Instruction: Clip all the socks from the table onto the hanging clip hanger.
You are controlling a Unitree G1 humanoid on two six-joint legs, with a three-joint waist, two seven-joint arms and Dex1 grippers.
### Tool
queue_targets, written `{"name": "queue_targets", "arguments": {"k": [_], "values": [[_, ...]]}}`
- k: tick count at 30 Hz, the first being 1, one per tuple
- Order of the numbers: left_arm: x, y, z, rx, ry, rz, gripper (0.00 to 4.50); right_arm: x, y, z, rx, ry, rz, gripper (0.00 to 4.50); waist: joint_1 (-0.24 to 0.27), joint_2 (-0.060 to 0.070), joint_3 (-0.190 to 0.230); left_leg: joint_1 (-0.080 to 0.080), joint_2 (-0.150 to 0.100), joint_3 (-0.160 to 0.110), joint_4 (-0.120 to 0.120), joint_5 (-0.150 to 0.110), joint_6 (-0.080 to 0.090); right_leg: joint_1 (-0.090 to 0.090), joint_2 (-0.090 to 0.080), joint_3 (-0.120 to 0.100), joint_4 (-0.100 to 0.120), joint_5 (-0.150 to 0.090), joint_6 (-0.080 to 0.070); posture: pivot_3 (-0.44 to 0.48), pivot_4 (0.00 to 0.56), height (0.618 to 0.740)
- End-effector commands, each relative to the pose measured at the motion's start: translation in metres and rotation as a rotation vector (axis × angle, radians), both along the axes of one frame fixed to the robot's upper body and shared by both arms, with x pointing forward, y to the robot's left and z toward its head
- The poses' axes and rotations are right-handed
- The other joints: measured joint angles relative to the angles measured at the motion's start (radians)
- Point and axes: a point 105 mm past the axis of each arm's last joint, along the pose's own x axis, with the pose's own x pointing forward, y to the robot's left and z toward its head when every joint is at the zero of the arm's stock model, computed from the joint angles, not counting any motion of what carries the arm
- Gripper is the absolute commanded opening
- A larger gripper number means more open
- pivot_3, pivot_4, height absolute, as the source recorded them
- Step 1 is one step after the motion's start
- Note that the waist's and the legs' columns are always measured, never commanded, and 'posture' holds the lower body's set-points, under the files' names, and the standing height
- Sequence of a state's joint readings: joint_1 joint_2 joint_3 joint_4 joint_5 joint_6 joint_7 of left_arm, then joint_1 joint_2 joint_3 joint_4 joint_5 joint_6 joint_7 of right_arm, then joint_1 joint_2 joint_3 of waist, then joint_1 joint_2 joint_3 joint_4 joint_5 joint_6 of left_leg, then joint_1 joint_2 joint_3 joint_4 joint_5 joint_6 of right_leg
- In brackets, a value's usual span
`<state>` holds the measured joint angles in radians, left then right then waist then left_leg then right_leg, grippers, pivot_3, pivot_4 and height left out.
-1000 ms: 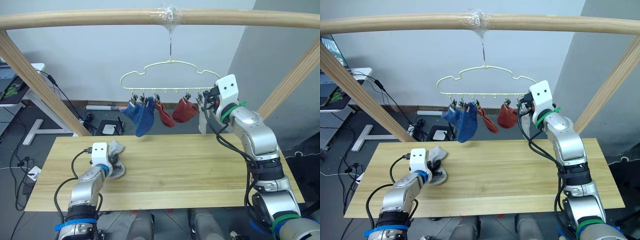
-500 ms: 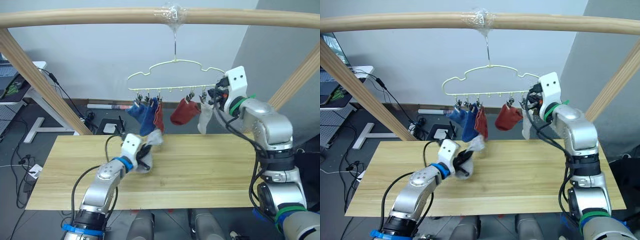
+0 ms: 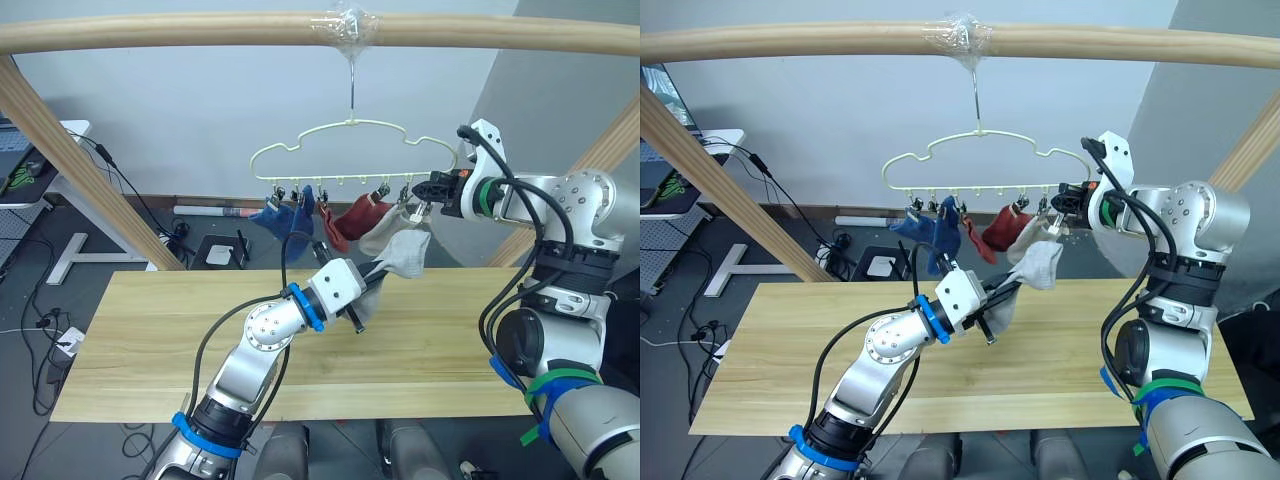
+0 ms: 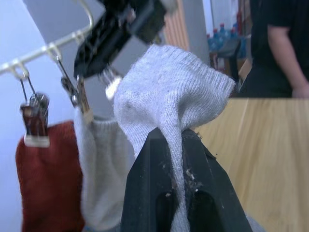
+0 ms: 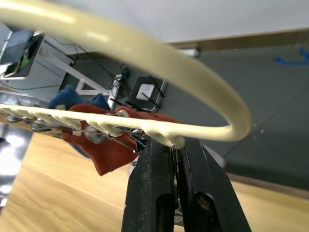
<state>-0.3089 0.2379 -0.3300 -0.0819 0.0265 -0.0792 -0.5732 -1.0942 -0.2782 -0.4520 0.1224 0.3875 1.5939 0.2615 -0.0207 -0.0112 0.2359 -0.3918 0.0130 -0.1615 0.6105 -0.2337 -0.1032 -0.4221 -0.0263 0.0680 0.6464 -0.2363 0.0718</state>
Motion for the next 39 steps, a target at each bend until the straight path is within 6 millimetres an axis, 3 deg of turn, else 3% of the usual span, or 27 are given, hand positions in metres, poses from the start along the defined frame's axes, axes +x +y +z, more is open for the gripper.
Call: {"name": "queue_targets", "arguments": {"k": [1,11,37,39], "values": [[0.003,-0.004,0.011,-0.024,-0.076,0.004,0.04,-0.001,-0.004,0.002,0.02,0.011,-0.015,0.0,0.0,0.0,0.0,0.0,0.0,0.0,0.0,0.0,0.0,0.0,0.0,0.0,0.0,0.0,0.0,0.015,0.239,0.74],[0.008,-0.007,0.002,-0.079,-0.041,0.011,0.04,-0.002,-0.002,0.001,0.058,0.019,-0.02,0.0,-0.008,0.0,0.0,0.0,0.0,0.0,0.0,0.0,0.0,0.0,0.0,0.0,0.0,0.0,0.0,0.015,0.22,0.74],[0.022,-0.022,0.012,-0.136,-0.065,0.044,0.04,-0.009,0.006,0.003,0.128,0.041,0.005,0.0,-0.01,0.001,0.0,-0.001,0.0,0.0,0.0,0.0,0.0,0.0,0.0,0.0,0.001,0.0,0.0,0.005,0.208,0.74],[0.023,-0.021,0.013,-0.139,-0.066,0.045,0.0,-0.009,0.007,0.006,0.154,0.041,0.015,0.57,-0.011,0.0,0.0,-0.001,0.0,0.0,0.0,0.0,0.0,0.0,0.0,0.0,0.001,0.0,0.0,0.006,0.21,0.74]]}}
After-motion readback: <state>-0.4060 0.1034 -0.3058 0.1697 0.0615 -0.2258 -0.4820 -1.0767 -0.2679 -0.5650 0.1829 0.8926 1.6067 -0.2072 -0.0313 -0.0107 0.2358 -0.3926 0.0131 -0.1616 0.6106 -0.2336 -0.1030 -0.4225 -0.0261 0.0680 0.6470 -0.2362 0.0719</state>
